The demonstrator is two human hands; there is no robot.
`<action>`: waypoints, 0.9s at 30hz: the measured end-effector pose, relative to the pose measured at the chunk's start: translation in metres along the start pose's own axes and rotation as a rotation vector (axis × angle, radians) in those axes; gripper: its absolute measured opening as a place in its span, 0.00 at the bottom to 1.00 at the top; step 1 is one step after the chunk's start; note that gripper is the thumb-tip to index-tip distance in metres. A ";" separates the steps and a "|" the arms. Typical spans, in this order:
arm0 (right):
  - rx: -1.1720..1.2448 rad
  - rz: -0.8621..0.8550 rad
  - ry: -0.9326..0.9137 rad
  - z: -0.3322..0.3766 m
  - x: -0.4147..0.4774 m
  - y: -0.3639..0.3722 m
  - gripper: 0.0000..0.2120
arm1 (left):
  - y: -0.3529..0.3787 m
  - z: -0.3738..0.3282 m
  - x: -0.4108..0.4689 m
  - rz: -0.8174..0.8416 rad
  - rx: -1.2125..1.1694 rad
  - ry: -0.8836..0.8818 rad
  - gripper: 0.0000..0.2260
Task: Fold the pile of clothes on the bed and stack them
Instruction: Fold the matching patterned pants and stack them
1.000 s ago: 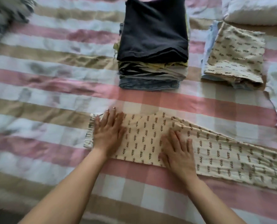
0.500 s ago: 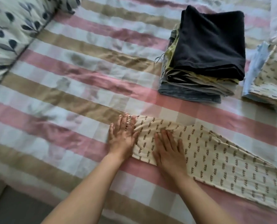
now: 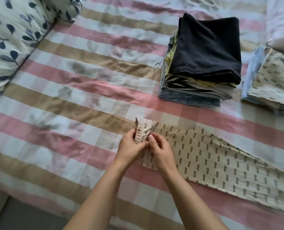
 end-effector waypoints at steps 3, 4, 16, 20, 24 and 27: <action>0.176 -0.087 0.036 0.006 -0.010 -0.015 0.19 | 0.023 -0.024 -0.033 0.121 0.116 0.210 0.17; 0.169 -0.160 0.034 0.005 -0.013 -0.027 0.18 | 0.034 -0.030 -0.042 0.213 0.133 0.260 0.19; -0.278 -0.447 0.026 -0.049 -0.027 -0.194 0.13 | 0.142 -0.028 -0.048 0.055 0.743 0.638 0.19; -0.466 -0.480 0.019 -0.063 -0.019 -0.209 0.23 | 0.184 -0.004 -0.032 0.184 1.035 0.625 0.24; -0.950 -0.624 -0.253 -0.054 -0.030 -0.199 0.21 | 0.201 0.021 -0.021 0.137 1.230 0.573 0.27; -1.161 -0.389 -0.243 -0.068 -0.032 -0.186 0.23 | 0.205 0.021 -0.024 0.078 1.226 0.608 0.28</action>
Point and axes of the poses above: each hand's wrist, its own x-axis towards the middle knuckle, its own y-axis out of the palm, z = x × y, the point moved 3 cm from there along x, towards the middle knuckle, and after that the axes turned 2 degrees about -y, right-handed, at the moved point
